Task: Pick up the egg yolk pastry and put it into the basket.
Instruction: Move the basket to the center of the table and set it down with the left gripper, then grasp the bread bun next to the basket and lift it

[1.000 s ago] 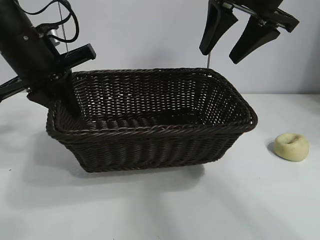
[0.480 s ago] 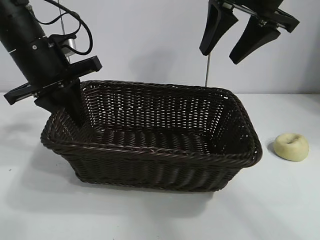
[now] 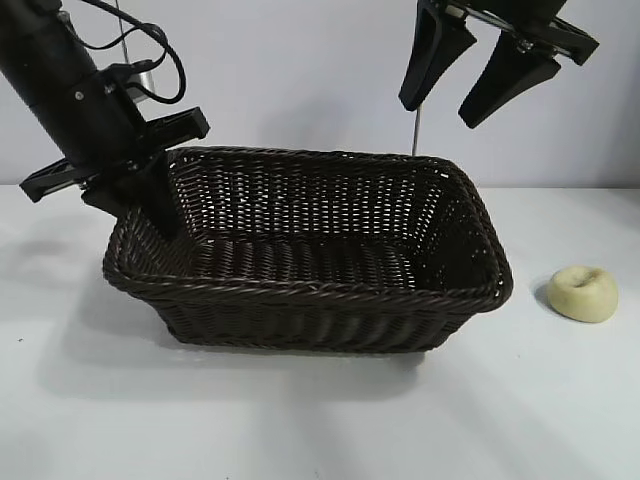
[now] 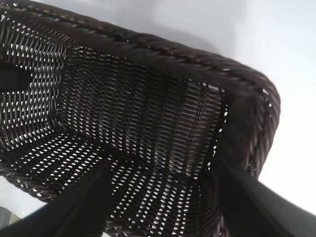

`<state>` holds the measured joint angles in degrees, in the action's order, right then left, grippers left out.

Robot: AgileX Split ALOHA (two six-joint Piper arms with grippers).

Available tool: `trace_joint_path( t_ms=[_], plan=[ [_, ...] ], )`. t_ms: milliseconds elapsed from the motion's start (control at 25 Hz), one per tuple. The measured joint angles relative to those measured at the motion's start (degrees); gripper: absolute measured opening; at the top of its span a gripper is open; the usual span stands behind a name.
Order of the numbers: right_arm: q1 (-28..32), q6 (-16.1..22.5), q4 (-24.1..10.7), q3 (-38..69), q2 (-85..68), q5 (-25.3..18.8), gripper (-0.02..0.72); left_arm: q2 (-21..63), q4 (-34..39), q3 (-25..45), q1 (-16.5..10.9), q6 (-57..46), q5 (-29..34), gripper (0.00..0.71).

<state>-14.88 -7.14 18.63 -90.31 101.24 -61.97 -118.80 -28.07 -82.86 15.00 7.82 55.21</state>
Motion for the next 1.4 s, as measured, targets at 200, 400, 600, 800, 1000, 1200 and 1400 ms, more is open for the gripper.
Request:
trace_joint_path(
  t_ms=[200,400,600,800,1000,1200,1400],
  plan=[
    [0.0,0.0,0.0,0.0,0.0,0.0,0.454,-0.69,-0.38,-0.32,0.0,0.11,0.0,0.098],
    [0.0,0.0,0.0,0.0,0.0,0.0,0.454,-0.69,-0.67,-0.32,0.0,0.28,0.06,0.252],
    [0.0,0.0,0.0,0.0,0.0,0.0,0.454,-0.69,-0.79,-0.32,0.0,0.45,0.41,0.525],
    [0.0,0.0,0.0,0.0,0.0,0.0,0.454,-0.35,-0.67,-0.32,0.0,0.45,1.55,0.561],
    [0.0,0.0,0.0,0.0,0.0,0.0,0.454,3.63,0.82,-0.32,0.0,0.45,1.93,0.563],
    [0.0,0.0,0.0,0.0,0.0,0.0,0.454,8.42,1.44,-0.38,0.0,0.45,3.25,0.565],
    [0.0,0.0,0.0,0.0,0.0,0.0,0.454,13.84,1.63,-0.38,-0.1,0.45,4.33,0.566]
  ],
)
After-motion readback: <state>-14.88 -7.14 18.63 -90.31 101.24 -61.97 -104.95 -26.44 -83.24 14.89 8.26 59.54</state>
